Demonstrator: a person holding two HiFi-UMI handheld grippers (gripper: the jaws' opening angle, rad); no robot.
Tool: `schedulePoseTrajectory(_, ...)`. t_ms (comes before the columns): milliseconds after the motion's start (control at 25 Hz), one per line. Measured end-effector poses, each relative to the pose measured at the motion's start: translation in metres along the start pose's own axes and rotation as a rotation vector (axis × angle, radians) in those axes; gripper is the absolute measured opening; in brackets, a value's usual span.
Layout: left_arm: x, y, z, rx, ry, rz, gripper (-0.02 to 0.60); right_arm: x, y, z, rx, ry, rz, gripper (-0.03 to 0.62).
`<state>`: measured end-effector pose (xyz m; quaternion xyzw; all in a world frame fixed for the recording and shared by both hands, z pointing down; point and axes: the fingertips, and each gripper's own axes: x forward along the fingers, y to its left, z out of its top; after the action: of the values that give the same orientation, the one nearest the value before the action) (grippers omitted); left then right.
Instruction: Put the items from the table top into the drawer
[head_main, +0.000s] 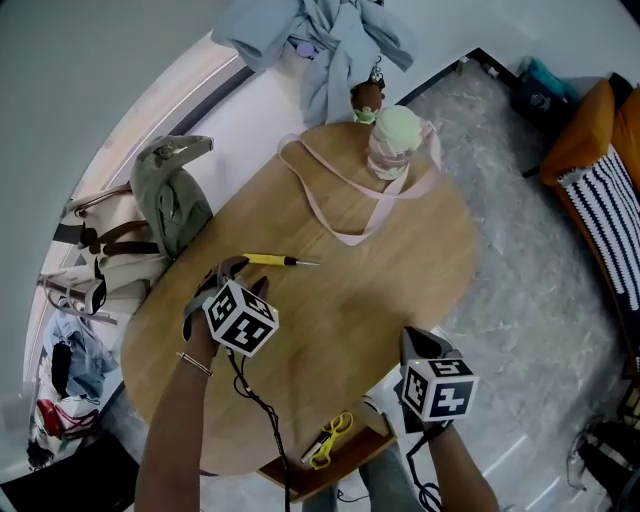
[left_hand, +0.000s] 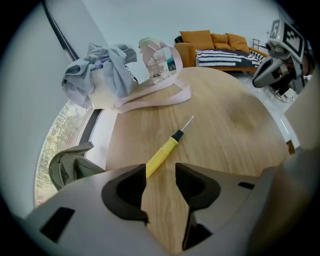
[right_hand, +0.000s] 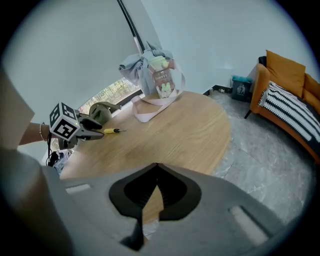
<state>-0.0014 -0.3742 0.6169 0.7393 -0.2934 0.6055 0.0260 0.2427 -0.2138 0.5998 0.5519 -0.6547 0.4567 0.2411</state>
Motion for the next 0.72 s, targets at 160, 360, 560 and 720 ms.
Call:
schedulePoseTrajectory(160, 0.012, 0.003, 0.01, 0.089, 0.012, -0.025, 0.184, 0.003, -0.003, 0.001, 0.001, 0.005, -0.002, 0.006)
schedulePoseTrajectory(360, 0.026, -0.002, 0.011, 0.267, 0.068, -0.103, 0.184, 0.004, -0.009, 0.002, -0.002, 0.005, -0.005, 0.005)
schedulePoseTrajectory(560, 0.033, -0.004, 0.013, 0.344, 0.085, -0.154, 0.183, 0.005, -0.014, -0.005, 0.01, 0.009, -0.005, 0.005)
schedulePoseTrajectory(720, 0.034, -0.008, 0.014, 0.443, 0.088, -0.227, 0.183, 0.004, -0.015, -0.015, 0.017, 0.02, 0.002, 0.005)
